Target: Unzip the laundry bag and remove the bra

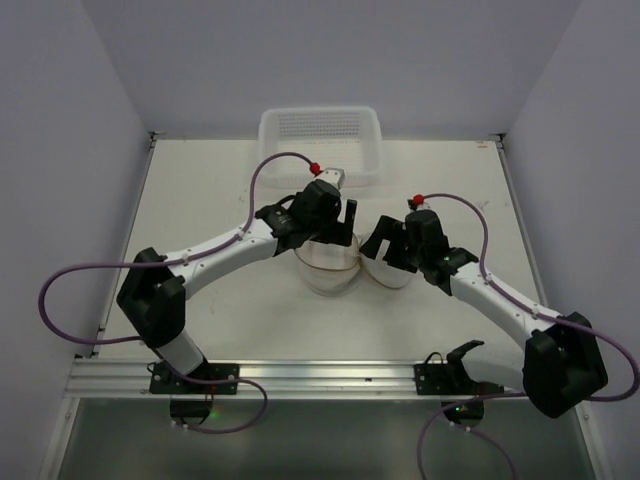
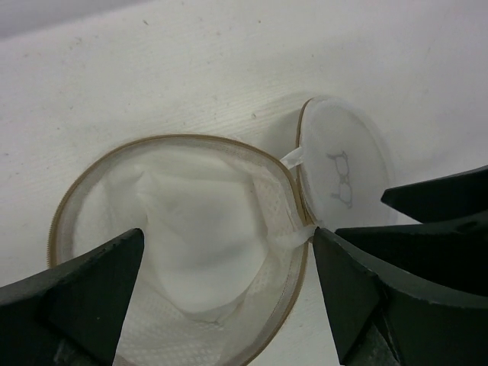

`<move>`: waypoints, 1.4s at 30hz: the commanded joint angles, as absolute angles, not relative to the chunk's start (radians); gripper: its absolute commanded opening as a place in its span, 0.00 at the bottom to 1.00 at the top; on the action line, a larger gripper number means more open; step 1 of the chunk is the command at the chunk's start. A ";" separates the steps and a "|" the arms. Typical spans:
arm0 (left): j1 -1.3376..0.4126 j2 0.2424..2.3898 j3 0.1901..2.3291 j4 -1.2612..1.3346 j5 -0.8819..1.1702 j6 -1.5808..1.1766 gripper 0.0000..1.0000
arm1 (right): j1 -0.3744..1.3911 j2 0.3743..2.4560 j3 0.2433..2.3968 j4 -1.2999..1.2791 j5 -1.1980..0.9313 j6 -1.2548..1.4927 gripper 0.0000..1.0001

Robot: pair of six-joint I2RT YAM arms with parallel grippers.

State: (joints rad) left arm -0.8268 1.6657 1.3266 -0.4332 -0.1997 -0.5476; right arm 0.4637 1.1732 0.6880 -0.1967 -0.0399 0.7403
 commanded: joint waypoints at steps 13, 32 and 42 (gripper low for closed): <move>-0.779 1.624 1.272 -0.382 -0.192 -0.580 0.95 | 0.477 1.439 0.827 -0.086 -0.086 0.687 0.88; -0.779 1.729 1.322 -0.405 -0.104 -0.572 0.94 | 0.479 1.273 0.775 -0.100 -0.077 0.649 0.00; -0.787 1.867 1.354 -0.436 -0.160 -0.589 1.00 | 0.497 1.267 0.761 -0.064 -0.118 0.640 0.00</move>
State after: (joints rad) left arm -0.7856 1.8217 1.3132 -0.4301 -0.1360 -0.5663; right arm 0.4843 1.2736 0.7750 -0.1116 -0.0952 0.6559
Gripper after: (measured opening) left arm 0.993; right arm 0.022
